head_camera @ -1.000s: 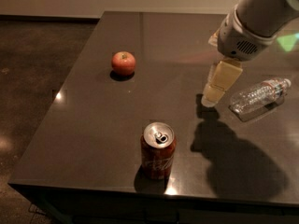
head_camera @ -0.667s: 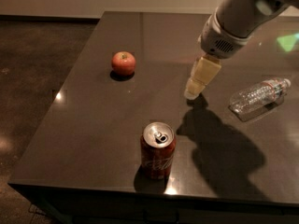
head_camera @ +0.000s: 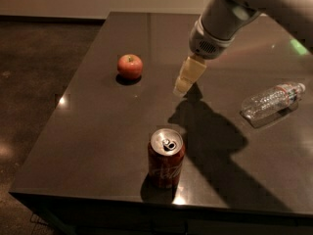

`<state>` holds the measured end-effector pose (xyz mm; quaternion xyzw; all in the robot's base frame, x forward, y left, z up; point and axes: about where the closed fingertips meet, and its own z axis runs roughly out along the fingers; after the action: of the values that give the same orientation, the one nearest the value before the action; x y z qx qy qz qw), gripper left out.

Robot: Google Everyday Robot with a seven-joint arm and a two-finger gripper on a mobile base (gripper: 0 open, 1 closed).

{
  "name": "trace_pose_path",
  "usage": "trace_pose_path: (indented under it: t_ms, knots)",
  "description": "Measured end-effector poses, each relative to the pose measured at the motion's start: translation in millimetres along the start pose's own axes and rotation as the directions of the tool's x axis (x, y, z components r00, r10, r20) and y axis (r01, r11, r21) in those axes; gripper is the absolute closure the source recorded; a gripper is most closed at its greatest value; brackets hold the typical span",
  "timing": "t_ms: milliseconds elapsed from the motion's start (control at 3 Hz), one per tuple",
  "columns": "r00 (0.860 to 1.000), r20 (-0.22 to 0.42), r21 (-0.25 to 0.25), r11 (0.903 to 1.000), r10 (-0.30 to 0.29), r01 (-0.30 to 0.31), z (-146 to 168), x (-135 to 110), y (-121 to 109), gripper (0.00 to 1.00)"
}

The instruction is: Move apple near coke can

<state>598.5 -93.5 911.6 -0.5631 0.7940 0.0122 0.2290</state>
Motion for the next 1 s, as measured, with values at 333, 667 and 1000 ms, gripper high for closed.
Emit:
trace_pose_path:
  t_ms: [333,667,1000]
  knots:
    - [0.999,0.006,0.009,0.9991,0.041,-0.041,23,-12,-12,0.00]
    - [0.995,0.048,-0.006,0.9966,0.082,-0.082,41,-29,-15,0.00]
    - [0.988,0.097,-0.039,0.9920,0.123,-0.120,56,-50,-17,0.00]
